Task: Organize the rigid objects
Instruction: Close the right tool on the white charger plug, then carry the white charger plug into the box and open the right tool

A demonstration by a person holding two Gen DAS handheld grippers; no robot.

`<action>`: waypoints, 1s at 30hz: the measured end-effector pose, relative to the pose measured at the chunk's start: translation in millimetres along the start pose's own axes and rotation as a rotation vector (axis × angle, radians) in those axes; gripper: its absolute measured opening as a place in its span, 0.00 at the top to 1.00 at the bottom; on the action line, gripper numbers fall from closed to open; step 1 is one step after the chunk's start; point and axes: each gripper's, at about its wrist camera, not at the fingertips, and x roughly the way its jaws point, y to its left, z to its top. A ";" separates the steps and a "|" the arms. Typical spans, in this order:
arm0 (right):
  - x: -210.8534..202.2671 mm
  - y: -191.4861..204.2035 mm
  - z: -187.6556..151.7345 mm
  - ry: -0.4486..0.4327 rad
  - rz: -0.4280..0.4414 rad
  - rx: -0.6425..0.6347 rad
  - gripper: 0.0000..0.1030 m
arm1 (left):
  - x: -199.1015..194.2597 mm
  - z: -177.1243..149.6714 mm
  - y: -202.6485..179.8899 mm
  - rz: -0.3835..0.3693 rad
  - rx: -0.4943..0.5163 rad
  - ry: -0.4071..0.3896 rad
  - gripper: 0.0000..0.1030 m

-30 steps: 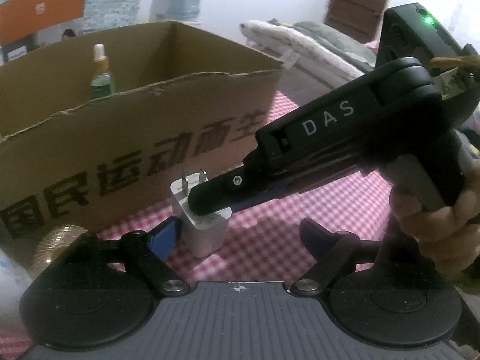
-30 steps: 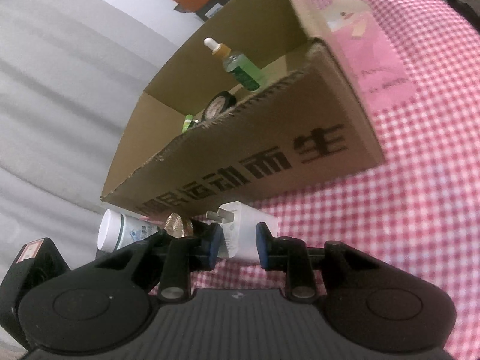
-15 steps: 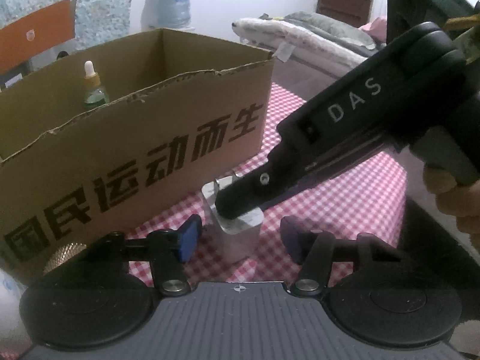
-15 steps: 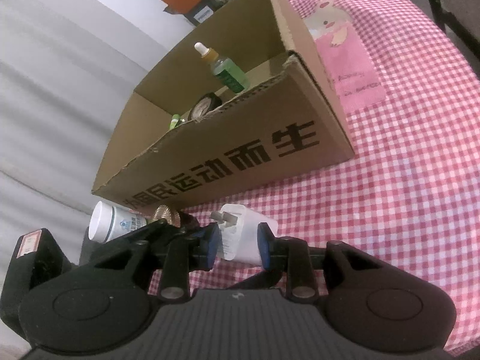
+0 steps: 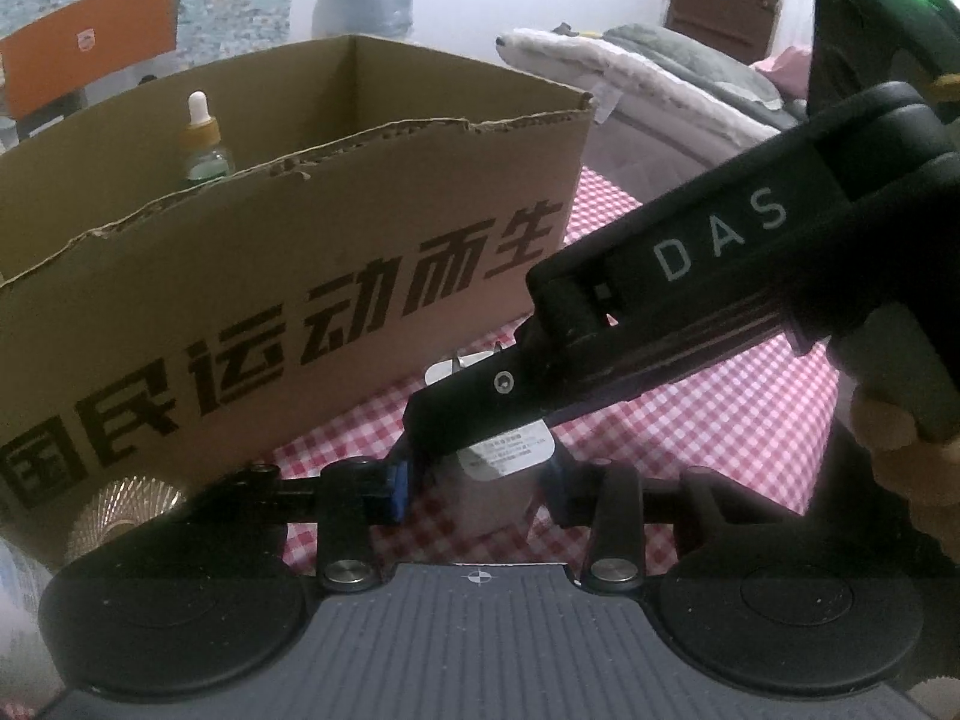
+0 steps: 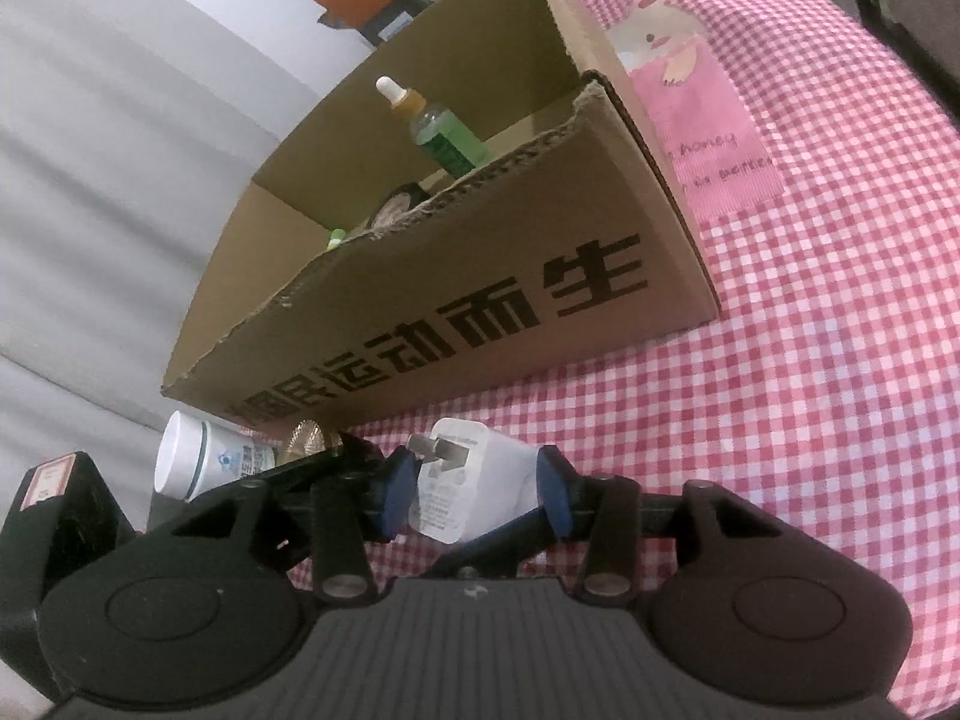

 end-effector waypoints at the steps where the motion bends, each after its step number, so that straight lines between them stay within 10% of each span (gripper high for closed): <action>1: -0.4 1.0 -1.1 -0.006 -0.001 -0.002 0.55 | -0.3 -0.3 -0.5 0.001 -0.002 0.000 0.62; 18: -75.2 56.7 -15.6 -0.154 -0.006 -0.145 0.55 | -85.4 23.0 -27.8 0.066 0.081 -0.188 0.62; 30: -89.9 127.6 55.5 -0.219 0.041 -0.386 0.55 | -105.3 93.0 7.0 0.174 -0.012 -0.280 0.62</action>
